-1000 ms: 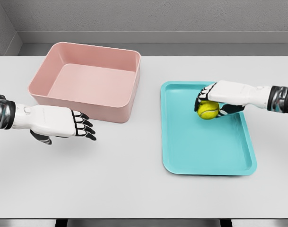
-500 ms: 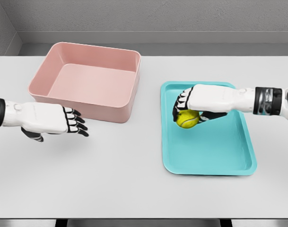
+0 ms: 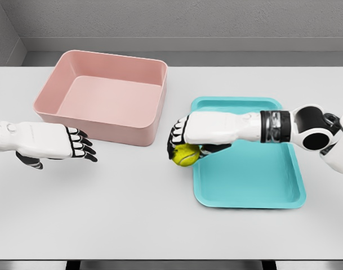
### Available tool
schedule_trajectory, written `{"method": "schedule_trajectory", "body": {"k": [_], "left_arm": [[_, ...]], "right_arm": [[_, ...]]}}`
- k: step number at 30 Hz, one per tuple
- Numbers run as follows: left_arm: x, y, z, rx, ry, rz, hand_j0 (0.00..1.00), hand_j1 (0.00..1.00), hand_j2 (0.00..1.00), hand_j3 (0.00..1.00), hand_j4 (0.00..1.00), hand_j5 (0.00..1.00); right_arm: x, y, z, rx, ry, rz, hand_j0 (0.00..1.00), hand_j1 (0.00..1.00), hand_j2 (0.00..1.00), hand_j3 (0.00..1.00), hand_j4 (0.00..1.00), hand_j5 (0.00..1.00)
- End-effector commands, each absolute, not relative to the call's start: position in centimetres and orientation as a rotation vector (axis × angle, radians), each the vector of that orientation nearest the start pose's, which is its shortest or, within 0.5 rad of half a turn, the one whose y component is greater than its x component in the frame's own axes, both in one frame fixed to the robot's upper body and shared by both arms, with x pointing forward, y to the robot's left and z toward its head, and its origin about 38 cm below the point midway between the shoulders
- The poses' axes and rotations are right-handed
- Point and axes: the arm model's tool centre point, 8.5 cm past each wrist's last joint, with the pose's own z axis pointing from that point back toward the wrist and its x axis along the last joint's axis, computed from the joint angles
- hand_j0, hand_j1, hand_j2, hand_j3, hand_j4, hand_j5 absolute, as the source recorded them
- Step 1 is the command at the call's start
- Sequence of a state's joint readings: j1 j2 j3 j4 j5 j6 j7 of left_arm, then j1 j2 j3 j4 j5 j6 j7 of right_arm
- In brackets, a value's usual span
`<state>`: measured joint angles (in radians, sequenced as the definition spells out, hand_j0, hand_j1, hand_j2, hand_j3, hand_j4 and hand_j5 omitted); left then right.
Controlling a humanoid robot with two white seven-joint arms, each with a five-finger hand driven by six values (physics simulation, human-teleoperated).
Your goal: Put the tennis from the blue tray into the pink basket with both arms
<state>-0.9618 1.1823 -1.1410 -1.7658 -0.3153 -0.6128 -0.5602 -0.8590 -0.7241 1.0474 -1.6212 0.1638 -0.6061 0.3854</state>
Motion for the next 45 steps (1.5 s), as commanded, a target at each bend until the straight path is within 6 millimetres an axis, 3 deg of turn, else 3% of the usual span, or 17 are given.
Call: {"method": "schedule_trajectory", "body": {"k": [1, 13, 17, 21, 33, 34, 36, 45], "left_arm": [[36.3, 30.9, 24.2, -0.344, 1.367, 3.207, 1.0, 1.0, 1.0, 1.0, 1.0, 1.0], [36.3, 30.8, 24.2, -0.343, 1.37, 3.203, 1.0, 1.0, 1.0, 1.0, 1.0, 1.0], [36.3, 30.8, 24.1, -0.341, 1.37, 3.204, 1.0, 1.0, 1.0, 1.0, 1.0, 1.0], [36.3, 30.8, 24.1, -0.341, 1.37, 3.204, 1.0, 1.0, 1.0, 1.0, 1.0, 1.0], [36.5, 30.2, 24.4, -0.346, 1.383, 3.181, 1.0, 1.0, 1.0, 1.0, 1.0, 1.0], [36.7, 30.3, 25.1, -0.373, 1.4, 3.17, 1.0, 1.0, 1.0, 1.0, 1.0, 1.0], [36.8, 30.2, 25.1, -0.378, 1.4, 3.167, 1.0, 1.0, 1.0, 1.0, 1.0, 1.0], [36.8, 30.2, 25.2, -0.378, 1.412, 3.162, 1.0, 1.0, 1.0, 1.0, 1.0, 1.0]], "right_arm": [[38.9, -14.4, 21.8, -0.182, 2.154, -2.681, 0.56, 0.56, 0.56, 0.56, 0.56, 0.56], [39.0, -9.0, 18.7, -0.333, 2.088, -2.722, 0.56, 0.56, 0.56, 0.56, 0.56, 0.56], [39.4, -8.6, 16.9, -0.349, 2.057, -2.776, 0.56, 0.56, 0.56, 0.56, 0.56, 0.56], [39.1, -8.3, 16.3, -0.37, 2.035, -2.789, 0.56, 0.56, 0.56, 0.56, 0.56, 0.56], [39.1, -8.0, 16.0, -0.367, 2.026, -2.8, 0.57, 0.57, 0.57, 0.57, 0.57, 0.57], [39.2, -8.0, 15.9, -0.354, 2.031, -2.82, 0.67, 0.67, 0.67, 0.67, 0.67, 0.67], [39.5, -7.9, 15.9, -0.335, 2.045, -2.841, 0.97, 0.97, 0.97, 0.97, 0.97, 0.97], [39.3, -7.9, 15.7, -0.342, 2.046, -2.842, 0.98, 0.98, 0.98, 0.98, 0.98, 0.98]]}}
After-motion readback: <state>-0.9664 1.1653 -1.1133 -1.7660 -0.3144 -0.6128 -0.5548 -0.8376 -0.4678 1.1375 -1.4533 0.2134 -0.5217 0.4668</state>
